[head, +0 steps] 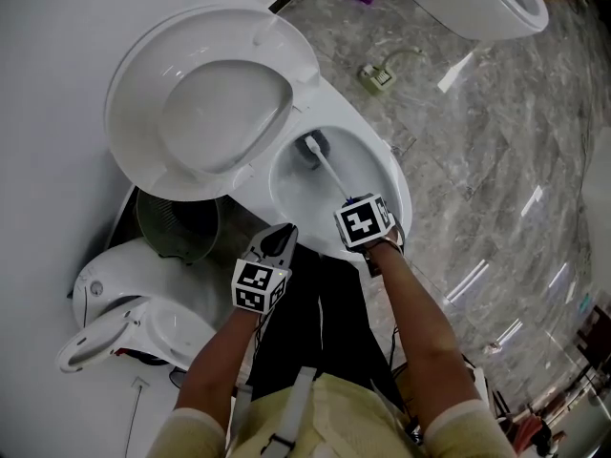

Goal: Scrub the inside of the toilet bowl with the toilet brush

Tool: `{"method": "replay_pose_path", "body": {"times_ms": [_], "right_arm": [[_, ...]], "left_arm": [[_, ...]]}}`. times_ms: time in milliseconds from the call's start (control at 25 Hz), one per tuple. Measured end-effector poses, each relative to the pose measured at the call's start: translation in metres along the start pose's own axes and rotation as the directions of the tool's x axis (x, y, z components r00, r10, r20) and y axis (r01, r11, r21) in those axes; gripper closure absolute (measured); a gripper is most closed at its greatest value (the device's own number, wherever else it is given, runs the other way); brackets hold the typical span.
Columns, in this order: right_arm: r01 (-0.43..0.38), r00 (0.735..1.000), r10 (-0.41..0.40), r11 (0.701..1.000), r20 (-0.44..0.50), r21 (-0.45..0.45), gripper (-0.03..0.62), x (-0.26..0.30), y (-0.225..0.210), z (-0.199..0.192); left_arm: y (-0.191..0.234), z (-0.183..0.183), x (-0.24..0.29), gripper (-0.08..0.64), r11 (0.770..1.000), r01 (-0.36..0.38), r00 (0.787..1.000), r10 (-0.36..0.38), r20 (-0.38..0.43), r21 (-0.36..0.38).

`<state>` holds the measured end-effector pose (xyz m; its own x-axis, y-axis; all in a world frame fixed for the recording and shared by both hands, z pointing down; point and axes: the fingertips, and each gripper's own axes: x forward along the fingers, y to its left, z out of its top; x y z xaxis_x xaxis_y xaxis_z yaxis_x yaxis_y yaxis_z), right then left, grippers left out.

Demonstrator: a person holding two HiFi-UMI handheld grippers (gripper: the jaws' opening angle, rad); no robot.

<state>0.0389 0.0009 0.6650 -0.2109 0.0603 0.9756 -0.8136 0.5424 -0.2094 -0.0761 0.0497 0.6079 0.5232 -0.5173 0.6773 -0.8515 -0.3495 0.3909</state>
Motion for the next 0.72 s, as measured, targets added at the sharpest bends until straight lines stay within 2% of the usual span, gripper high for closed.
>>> {"method": "replay_pose_path", "body": {"times_ms": [360, 720], "right_arm": [[0.113, 0.994, -0.113, 0.991, -0.015, 0.068, 0.521, -0.017, -0.061, -0.032], [0.151, 0.988, -0.144, 0.978, -0.053, 0.147, 0.52, -0.034, -0.072, -0.093]], "left_arm": [[-0.007, -0.008, -0.003, 0.528, 1.0, 0.007, 1.0, -0.006, -0.016, 0.025], [-0.032, -0.004, 0.0, 0.528, 0.997, 0.041, 0.999, -0.04, -0.018, 0.061]]}}
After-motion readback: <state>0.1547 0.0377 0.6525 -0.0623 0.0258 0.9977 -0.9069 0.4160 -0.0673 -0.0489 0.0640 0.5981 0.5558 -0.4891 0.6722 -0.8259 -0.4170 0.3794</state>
